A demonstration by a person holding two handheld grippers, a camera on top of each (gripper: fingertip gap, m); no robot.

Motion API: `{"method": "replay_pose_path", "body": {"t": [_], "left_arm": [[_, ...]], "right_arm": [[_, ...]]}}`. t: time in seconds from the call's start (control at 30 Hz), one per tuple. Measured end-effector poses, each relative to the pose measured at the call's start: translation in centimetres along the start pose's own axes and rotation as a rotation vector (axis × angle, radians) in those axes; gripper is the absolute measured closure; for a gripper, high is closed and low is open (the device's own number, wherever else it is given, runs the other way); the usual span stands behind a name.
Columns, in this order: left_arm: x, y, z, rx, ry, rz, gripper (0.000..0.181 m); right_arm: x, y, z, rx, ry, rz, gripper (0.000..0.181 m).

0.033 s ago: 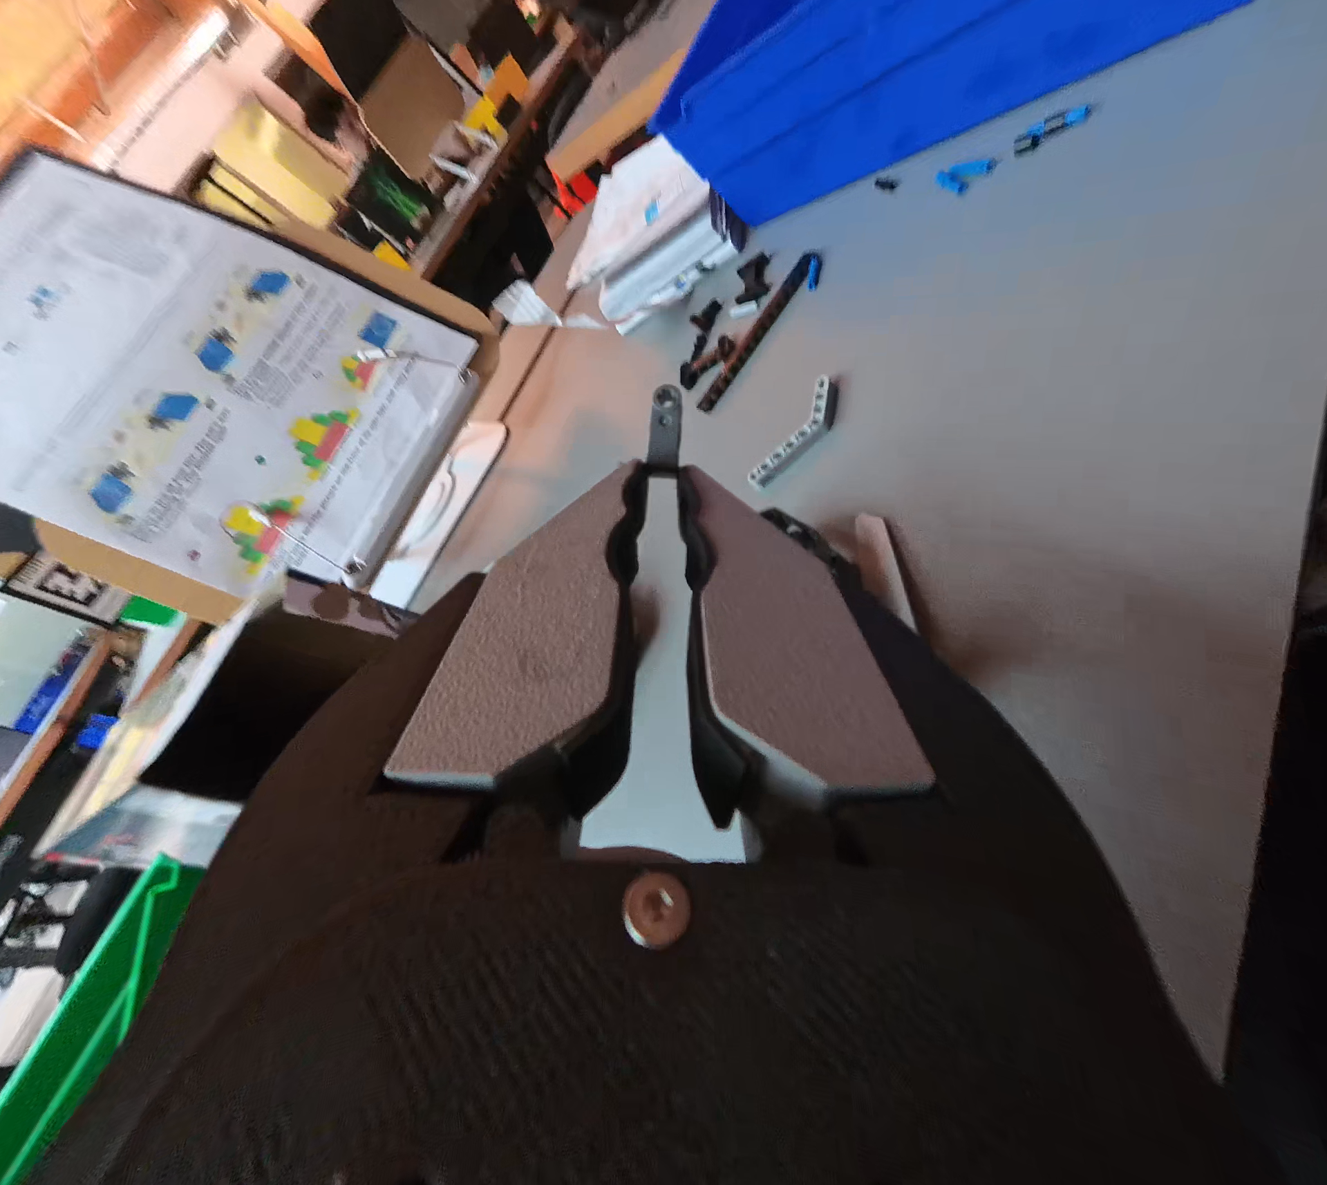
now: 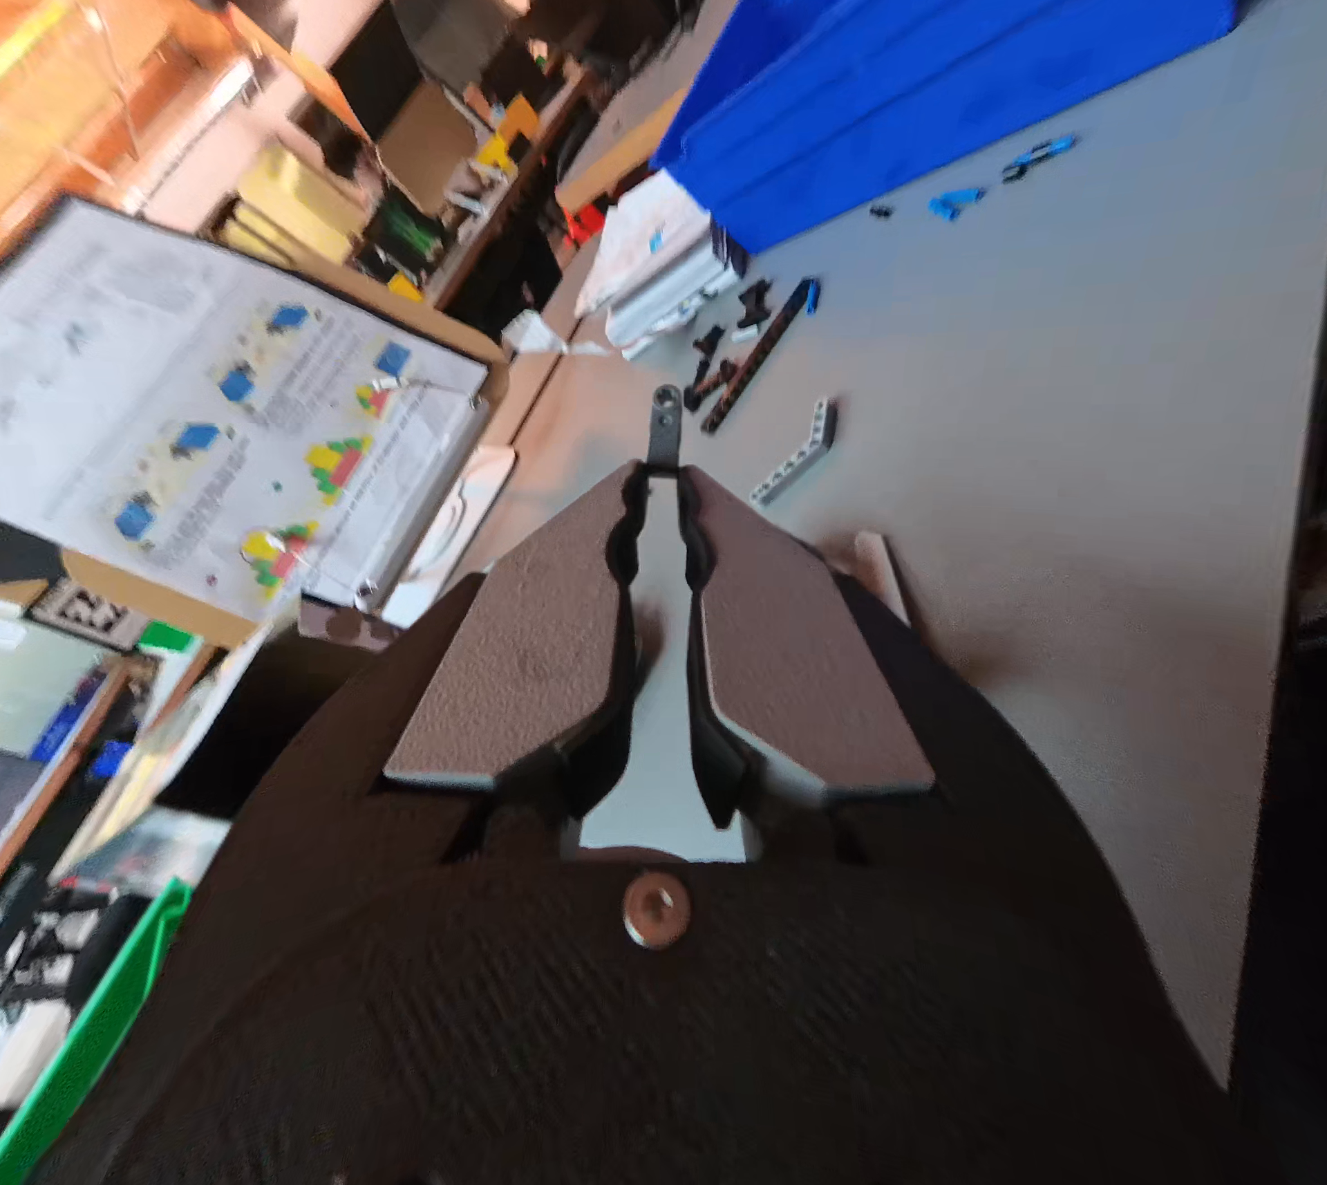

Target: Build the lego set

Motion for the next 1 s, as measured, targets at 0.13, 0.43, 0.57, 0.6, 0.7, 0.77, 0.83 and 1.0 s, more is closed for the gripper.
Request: {"method": "replay_pose_path", "body": {"t": [0.13, 0.43, 0.57, 0.6, 0.7, 0.77, 0.83, 1.0], "left_arm": [[-1.0, -1.3, 0.8, -0.076, -0.029, -0.081, 0.176], [-1.6, -2.4, 1.6, -0.123, -0.103, -0.159, 0.176], [-1.8, -2.5, 1.6, -0.128, -0.118, -0.16, 0.175], [-1.9, -2.6, 1.5, -0.129, -0.12, -0.161, 0.176], [-1.9, -2.6, 1.5, -0.134, -0.156, -0.166, 0.176], [-1.7, -2.5, 1.4, -0.13, -0.158, -0.146, 0.17], [-1.7, -2.2, 0.9, -0.097, -0.121, -0.112, 0.166], [-0.2, 1.3, -0.9, 0.162, -0.01, -0.011, 0.159]], "right_arm": [[7.5, 1.5, -7.6, 0.225, -0.2, 0.171, 0.153], [12.8, 5.9, -15.4, 0.418, -0.367, 0.259, 0.168], [12.4, 6.0, -15.4, 0.42, -0.344, 0.263, 0.176], [12.4, 6.0, -15.3, 0.419, -0.342, 0.279, 0.176], [12.2, 5.9, -14.9, 0.419, -0.3, 0.342, 0.176], [12.0, 5.7, -14.5, 0.406, -0.258, 0.386, 0.176], [11.3, 5.5, -14.1, 0.41, -0.183, 0.412, 0.176], [6.9, 2.9, -9.8, 0.328, 0.157, 0.411, 0.176]]}}
Point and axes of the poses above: each gripper's, where its closed fingertips meet, z back along the fingers, y out of its underside, x = y × z across the jaws, the point moved 6 cm from there along z, back along the fingers, and after that the axes turned 12 degrees about x, right-handed, at the moved point
